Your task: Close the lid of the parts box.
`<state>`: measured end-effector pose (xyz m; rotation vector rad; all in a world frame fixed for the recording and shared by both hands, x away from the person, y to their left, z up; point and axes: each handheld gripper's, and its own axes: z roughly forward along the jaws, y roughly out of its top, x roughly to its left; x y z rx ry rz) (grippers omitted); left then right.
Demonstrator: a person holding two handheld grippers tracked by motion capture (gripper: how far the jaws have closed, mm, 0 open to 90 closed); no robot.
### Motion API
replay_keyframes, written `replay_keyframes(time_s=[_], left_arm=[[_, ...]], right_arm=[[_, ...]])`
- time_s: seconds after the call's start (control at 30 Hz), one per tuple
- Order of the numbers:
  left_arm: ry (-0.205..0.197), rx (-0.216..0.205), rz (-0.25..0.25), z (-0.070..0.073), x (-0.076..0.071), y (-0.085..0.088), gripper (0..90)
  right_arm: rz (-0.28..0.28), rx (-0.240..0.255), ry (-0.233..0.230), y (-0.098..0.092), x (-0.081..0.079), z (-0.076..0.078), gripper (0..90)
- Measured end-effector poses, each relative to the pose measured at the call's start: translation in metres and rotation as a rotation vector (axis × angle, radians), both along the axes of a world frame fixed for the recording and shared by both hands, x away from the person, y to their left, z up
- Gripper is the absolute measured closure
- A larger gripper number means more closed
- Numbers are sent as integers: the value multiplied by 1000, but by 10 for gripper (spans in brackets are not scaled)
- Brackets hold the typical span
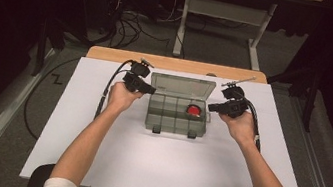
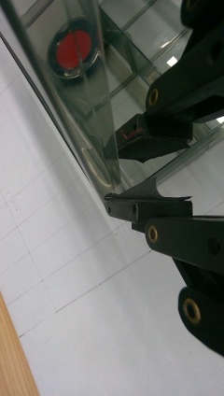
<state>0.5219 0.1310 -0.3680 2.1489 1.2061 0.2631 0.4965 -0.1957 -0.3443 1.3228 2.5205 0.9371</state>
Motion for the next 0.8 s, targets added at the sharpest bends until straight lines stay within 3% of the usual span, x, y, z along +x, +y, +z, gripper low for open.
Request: replay_keyframes(time_s=[0.43, 0.8], left_arm=[[-1, -3, -30, 0, -9, 3, 687], [1, -85, -51, 5, -19, 12, 733]], right_arm=[[5, 37, -65, 1, 0, 13, 900], [3, 44, -78, 0, 1, 15, 900]])
